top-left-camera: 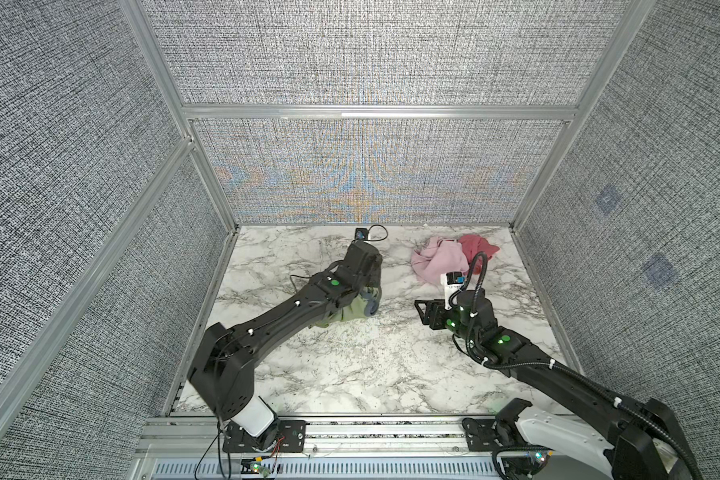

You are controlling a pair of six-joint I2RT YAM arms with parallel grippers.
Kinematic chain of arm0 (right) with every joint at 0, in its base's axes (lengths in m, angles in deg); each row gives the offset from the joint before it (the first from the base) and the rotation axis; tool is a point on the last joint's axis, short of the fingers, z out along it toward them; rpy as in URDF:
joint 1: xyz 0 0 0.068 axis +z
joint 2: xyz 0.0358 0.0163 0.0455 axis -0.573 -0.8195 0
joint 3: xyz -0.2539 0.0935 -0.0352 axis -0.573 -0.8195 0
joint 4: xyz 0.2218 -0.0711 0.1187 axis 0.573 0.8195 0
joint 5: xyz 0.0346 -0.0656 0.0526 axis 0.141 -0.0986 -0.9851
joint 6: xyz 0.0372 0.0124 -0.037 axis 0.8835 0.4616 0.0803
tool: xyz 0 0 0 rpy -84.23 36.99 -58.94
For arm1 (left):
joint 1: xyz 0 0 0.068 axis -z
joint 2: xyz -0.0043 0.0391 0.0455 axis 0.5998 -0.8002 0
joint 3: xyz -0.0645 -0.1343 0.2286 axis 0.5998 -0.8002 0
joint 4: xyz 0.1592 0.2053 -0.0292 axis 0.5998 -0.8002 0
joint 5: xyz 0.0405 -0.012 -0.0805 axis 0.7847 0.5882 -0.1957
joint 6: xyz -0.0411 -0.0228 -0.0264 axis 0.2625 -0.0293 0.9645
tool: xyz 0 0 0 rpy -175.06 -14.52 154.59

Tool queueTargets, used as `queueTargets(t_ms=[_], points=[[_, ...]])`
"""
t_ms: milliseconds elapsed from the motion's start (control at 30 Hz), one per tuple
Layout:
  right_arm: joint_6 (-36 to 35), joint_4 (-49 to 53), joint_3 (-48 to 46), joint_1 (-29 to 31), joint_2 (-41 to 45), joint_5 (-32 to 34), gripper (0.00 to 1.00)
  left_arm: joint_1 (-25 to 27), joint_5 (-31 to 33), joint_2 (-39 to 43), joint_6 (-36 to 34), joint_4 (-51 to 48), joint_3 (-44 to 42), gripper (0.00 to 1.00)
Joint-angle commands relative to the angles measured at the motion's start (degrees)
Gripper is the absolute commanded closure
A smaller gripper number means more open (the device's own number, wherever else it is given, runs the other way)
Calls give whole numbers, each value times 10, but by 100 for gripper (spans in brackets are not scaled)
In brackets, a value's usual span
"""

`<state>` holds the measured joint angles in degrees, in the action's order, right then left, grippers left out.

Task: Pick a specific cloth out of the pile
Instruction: 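Grasp the green shirt with the left gripper while the right gripper withdraws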

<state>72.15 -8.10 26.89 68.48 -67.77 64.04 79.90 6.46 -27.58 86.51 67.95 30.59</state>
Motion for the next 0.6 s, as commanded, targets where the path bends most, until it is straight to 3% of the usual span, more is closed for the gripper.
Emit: queueTargets(t_ms=[0, 267, 567], points=[[6, -17, 10, 0, -9, -12, 30, -18, 23, 62, -7, 31, -56, 100], [9, -30, 30, 0, -34, -31, 30, -111, 29, 205, 11, 19, -190, 100], [2, -29, 62, 0, -65, -55, 30, -196, 23, 224, 33, 7, -269, 100]])
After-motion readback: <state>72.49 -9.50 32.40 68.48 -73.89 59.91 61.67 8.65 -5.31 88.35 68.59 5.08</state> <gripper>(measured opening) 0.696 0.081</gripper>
